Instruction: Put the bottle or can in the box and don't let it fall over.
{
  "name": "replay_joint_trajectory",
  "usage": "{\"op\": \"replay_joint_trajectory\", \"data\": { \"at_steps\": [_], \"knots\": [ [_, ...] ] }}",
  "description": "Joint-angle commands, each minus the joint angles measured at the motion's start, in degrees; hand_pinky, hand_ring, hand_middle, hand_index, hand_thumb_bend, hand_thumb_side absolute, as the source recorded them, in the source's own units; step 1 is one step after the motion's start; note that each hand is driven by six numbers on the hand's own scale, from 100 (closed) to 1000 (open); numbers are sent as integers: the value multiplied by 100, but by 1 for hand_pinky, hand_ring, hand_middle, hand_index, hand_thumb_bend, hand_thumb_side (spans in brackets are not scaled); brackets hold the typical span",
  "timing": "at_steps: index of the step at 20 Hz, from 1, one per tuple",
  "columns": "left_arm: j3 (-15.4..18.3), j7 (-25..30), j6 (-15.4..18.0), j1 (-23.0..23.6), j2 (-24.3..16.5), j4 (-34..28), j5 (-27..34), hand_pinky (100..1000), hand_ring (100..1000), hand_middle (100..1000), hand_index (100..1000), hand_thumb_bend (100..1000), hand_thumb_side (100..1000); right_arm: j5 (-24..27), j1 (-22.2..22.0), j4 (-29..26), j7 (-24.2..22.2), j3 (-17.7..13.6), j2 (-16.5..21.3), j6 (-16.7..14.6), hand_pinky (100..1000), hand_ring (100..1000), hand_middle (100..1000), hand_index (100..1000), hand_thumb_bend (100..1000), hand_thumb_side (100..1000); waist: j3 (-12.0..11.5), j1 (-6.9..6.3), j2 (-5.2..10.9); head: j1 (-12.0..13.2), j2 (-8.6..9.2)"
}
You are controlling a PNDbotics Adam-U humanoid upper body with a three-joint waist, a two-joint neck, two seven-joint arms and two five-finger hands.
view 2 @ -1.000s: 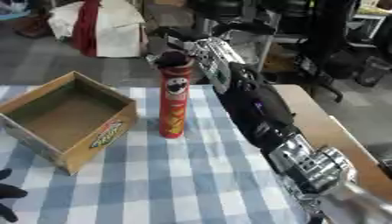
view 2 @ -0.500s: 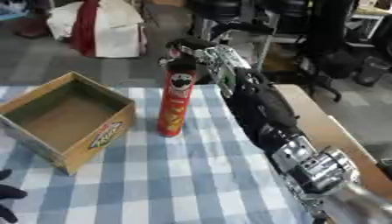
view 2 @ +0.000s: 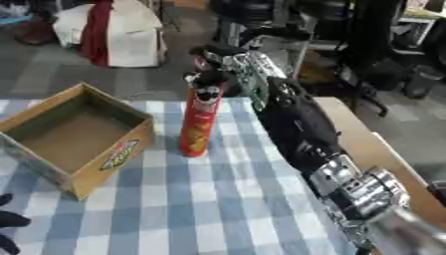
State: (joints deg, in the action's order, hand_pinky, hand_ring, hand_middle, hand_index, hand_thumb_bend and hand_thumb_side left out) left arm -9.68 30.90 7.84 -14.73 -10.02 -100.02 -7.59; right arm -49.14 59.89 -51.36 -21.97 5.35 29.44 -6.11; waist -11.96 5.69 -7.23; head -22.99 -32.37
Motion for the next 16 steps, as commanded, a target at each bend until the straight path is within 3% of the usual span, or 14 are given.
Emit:
{"op": "replay_joint_trajectory", "data": {
  "at_steps": [1, 2, 4, 7, 13, 16],
  "knots": [
    [5, -19, 10, -55, -18, -118, -3, 557, 789, 683, 977, 191, 1000, -26, 39, -136, 491, 17, 74, -105, 100, 263, 497, 617, 100, 202, 3, -39, 84, 4, 48],
    [4, -20, 10, -56, -17, -118, -2, 556, 790, 683, 977, 191, 1000, -41, 50, -168, 682, 22, 61, -156, 100, 215, 439, 547, 100, 248, 2, -39, 84, 6, 49],
    [3, -20, 8, -54, -17, -118, -1, 556, 790, 683, 976, 191, 1000, -60, 89, -240, 1032, 34, 46, -274, 100, 182, 388, 490, 100, 200, 0, -37, 84, 3, 52],
    [1, -21, 6, -53, -16, -116, -1, 555, 791, 683, 976, 191, 1000, -75, 176, -413, 1395, 68, 67, -445, 100, 177, 380, 479, 100, 206, -5, -32, 86, 3, 63],
    [-15, -8, 6, -52, -12, -111, 1, 554, 792, 683, 976, 191, 1000, 86, 462, -1054, 1480, 182, 123, -642, 100, 179, 381, 481, 100, 225, -28, -22, 97, 8, 51],
    [-29, 2, 6, -71, -2, -108, 8, 554, 793, 684, 976, 190, 1000, 136, 593, -1356, 1455, 253, 83, -668, 100, 183, 332, 484, 100, 228, -69, -14, 98, -5, 48]
  ]
}}
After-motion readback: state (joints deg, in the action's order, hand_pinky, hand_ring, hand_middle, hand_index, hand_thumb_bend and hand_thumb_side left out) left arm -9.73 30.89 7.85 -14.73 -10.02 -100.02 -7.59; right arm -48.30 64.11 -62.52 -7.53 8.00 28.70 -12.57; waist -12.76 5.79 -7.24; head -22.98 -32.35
